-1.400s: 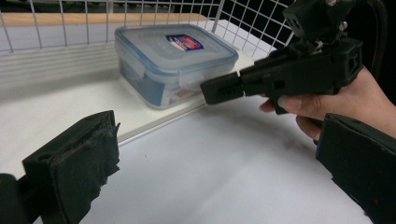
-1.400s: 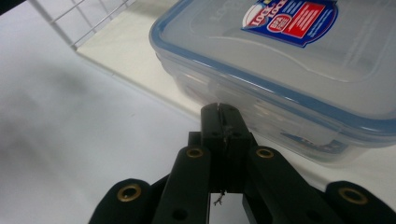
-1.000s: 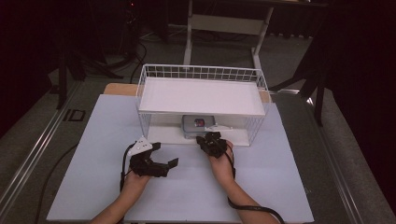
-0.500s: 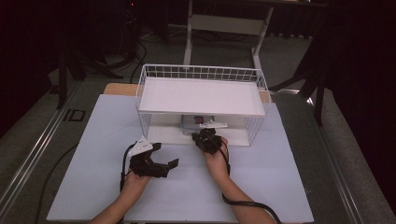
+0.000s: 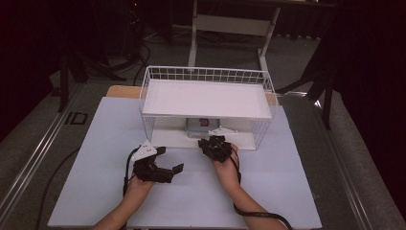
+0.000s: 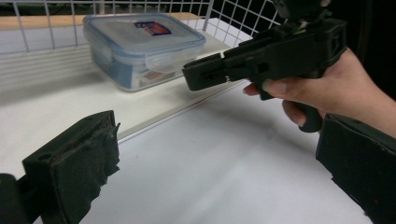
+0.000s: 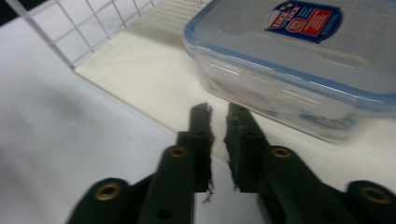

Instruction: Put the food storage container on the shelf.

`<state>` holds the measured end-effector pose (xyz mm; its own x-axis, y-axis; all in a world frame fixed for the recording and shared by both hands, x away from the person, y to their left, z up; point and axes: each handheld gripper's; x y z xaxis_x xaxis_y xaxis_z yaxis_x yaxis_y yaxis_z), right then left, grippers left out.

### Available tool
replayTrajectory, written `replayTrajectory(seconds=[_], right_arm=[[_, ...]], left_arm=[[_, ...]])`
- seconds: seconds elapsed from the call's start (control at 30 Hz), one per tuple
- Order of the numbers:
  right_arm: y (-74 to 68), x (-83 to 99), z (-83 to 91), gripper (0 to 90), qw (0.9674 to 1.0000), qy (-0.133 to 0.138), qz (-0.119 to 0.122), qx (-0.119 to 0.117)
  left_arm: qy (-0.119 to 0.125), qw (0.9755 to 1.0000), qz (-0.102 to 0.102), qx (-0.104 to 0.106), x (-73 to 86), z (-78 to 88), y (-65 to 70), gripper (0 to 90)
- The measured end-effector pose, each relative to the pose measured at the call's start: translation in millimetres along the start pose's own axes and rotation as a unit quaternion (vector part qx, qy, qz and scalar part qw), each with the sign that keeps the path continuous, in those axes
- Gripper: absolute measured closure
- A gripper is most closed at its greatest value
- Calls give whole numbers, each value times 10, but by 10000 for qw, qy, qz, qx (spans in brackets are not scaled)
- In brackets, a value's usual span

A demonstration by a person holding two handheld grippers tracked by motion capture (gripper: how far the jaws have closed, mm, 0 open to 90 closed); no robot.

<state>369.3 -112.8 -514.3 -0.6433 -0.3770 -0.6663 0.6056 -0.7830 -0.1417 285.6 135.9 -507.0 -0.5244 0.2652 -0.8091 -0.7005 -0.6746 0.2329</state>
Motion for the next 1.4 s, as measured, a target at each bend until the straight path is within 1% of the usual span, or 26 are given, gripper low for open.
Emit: replayTrajectory(seconds=[0.03,0.1,0.13,0.17,0.2,0.23,0.27,0.3,0.33,0.43,0.47,0.5,0.53,0.57,0.6,0.67,0.7,0.77,0.8,0.87,0.9,1.0,1.13,1.2,1.27,1.4], right_arm=[[-1,23,69,739,10000,32,45,-19],[-1,35,104,738,10000,39,85,20],[-4,49,142,734,9999,46,112,50],[-3,64,180,711,9999,62,141,58],[0,77,215,677,9999,76,135,39],[-3,107,292,572,9998,95,160,-26],[-3,107,292,572,9998,95,160,-26],[-7,121,325,507,9997,87,231,-73],[-17,134,353,457,9996,76,274,-53],[-21,177,427,301,9992,55,367,-162],[-5,205,482,230,9989,111,332,-317],[-5,205,482,230,9989,111,332,-317],[7,212,505,193,9986,103,322,-418],[21,229,556,187,9981,190,331,-481],[21,229,556,187,9981,190,331,-481],[31,252,624,163,9978,221,375,-501],[31,252,624,163,9978,221,375,-501],[47,280,681,164,9976,286,381,-511],[49,290,700,163,9976,286,404,-491],[54,302,721,164,9973,295,409,-534],[55,314,741,163,9972,296,412,-555],[53,355,808,163,9967,312,500,-563],[66,403,890,163,9957,397,595,-595],[87,441,946,163,9955,430,658,-535],[98,456,962,163,9955,440,651,-532],[158,530,1015,163,9954,471,647,-532]], left_arm=[[-3,10000,-53,11,-4,-3,10,4],[54,9998,-198,-12,-6,-10,37,4],[110,9996,-261,28,-8,-15,53,4],[128,9993,-330,76,-13,-22,68,4],[99,9991,-407,62,-21,-27,85,4],[75,9987,-494,33,-29,-35,104,4],[40,9984,-561,47,-39,-39,121,4],[15,9982,-598,72,-50,-40,133,4],[16,9981,-616,89,-61,-42,145,4],[97,9980,-542,317,-102,-32,165,4],[121,9978,-532,369,-116,-26,174,4],[125,9977,-524,420,-130,-19,181,4],[112,9976,-538,419,-143,-13,188,4],[109,9974,-585,412,-164,-4,202,4],[109,9974,-585,412,-164,-4,202,4],[85,9971,-643,392,-186,6,211,4],[73,9970,-670,379,-194,12,217,4],[37,9968,-703,382,-206,29,219,4],[31,9967,-714,377,-207,41,220,4],[-6,9967,-728,352,-205,65,221,4],[-33,9965,-767,325,-201,79,220,4],[-80,9963,-813,273,-186,127,213,4],[-73,9968,-754,249,-152,195,188,4],[-94,9970,-739,219,-133,224,173,4],[-65,9973,-702,229,-107,252,157,4],[-96,9975,-674,194,-49,308,136,4]])
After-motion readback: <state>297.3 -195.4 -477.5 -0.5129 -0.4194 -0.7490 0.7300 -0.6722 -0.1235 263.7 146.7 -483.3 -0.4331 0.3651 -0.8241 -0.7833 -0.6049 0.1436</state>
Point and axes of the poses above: each handheld gripper's, and its own axes: z roughly backward along the jaws, x roughly out of its underside, y roughly to its right, and after that the axes turned 12 degrees about -y, right-handed
